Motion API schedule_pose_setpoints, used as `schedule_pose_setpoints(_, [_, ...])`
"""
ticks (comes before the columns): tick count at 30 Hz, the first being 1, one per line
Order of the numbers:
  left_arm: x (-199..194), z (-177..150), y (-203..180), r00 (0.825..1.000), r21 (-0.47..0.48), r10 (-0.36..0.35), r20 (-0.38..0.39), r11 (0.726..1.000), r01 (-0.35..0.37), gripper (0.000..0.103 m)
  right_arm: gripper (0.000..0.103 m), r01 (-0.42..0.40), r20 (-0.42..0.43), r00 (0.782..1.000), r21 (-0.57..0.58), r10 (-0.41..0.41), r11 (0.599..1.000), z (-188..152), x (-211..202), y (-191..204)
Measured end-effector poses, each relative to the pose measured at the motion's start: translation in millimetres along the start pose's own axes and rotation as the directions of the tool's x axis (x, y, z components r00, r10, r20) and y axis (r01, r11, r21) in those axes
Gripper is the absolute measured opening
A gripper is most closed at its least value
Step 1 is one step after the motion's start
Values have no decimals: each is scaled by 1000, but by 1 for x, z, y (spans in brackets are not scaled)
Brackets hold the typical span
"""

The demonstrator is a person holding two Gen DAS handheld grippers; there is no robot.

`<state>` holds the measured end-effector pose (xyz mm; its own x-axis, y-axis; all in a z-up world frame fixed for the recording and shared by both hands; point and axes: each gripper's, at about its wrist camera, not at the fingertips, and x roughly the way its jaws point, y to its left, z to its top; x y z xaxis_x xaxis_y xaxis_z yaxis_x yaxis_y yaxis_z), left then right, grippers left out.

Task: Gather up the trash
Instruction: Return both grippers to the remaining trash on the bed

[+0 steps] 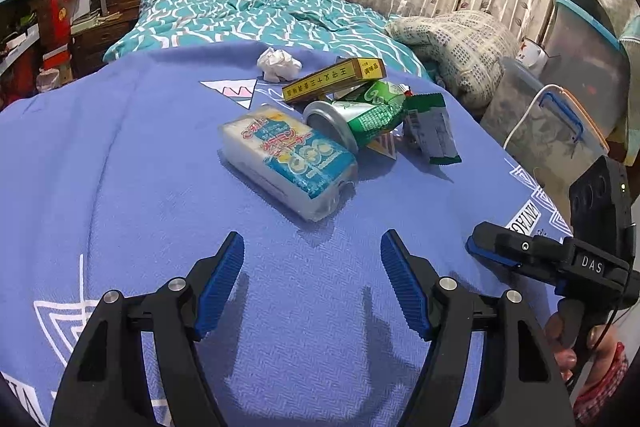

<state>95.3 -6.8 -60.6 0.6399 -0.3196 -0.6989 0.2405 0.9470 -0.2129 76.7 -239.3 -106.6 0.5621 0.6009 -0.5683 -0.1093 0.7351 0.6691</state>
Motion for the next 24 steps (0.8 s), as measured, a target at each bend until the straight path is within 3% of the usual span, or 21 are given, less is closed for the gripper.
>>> schedule_pose_setpoints(24, [7,2,12,999,-67,-30,-37,997,28,68,60,-7,26,1000,22,7,1000,-1,-6,-4])
